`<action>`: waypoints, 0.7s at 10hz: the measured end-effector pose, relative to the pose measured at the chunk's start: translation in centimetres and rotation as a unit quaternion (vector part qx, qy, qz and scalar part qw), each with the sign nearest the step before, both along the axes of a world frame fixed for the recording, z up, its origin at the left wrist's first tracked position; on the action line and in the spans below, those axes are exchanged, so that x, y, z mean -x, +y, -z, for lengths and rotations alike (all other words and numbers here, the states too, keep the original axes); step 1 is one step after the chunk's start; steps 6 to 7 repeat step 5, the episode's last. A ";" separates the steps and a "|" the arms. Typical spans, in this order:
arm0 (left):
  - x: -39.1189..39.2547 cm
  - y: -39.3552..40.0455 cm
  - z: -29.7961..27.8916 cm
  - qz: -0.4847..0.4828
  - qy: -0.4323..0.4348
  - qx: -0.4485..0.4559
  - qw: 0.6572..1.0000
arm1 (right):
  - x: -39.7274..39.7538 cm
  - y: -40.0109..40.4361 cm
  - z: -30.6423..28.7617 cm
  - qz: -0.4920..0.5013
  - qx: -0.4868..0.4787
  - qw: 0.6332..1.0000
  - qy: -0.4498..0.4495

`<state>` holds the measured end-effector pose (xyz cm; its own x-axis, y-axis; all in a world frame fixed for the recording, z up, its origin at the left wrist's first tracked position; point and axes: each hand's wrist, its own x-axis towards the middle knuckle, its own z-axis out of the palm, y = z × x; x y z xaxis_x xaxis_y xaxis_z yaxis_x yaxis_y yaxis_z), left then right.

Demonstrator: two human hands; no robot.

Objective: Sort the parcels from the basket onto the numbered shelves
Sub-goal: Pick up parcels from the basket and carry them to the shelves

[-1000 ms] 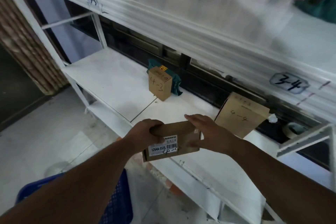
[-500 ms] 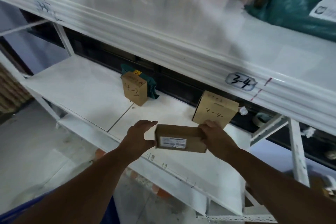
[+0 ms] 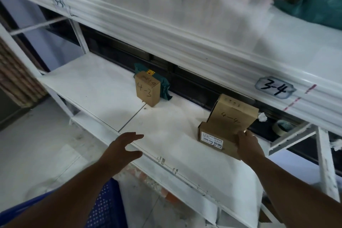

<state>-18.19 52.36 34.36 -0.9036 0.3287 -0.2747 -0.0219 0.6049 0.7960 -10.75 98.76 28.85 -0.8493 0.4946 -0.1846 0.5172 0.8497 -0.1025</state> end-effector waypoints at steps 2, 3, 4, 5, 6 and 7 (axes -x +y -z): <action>-0.1 -0.5 0.7 -0.011 -0.009 0.002 1.000 | 0.1 0.1 1.4 0.032 0.010 0.999 -0.016; -0.2 -0.4 1.0 -0.001 -0.001 0.015 1.000 | -0.4 -0.1 1.4 0.037 0.017 0.999 -0.027; 0.4 -0.5 0.7 0.010 0.006 0.015 1.000 | -1.0 -0.5 0.5 0.033 0.002 0.999 -0.030; 0.9 0.5 -0.3 0.004 0.014 0.005 1.000 | -2.0 -0.5 -0.3 0.015 -0.027 0.999 -0.018; 0.9 0.5 -0.3 0.004 0.014 0.005 1.000 | -2.0 -0.5 -0.3 0.015 -0.027 0.999 -0.018; 0.9 0.5 -0.3 0.004 0.014 0.005 1.000 | -2.0 -0.5 -0.3 0.015 -0.027 0.999 -0.018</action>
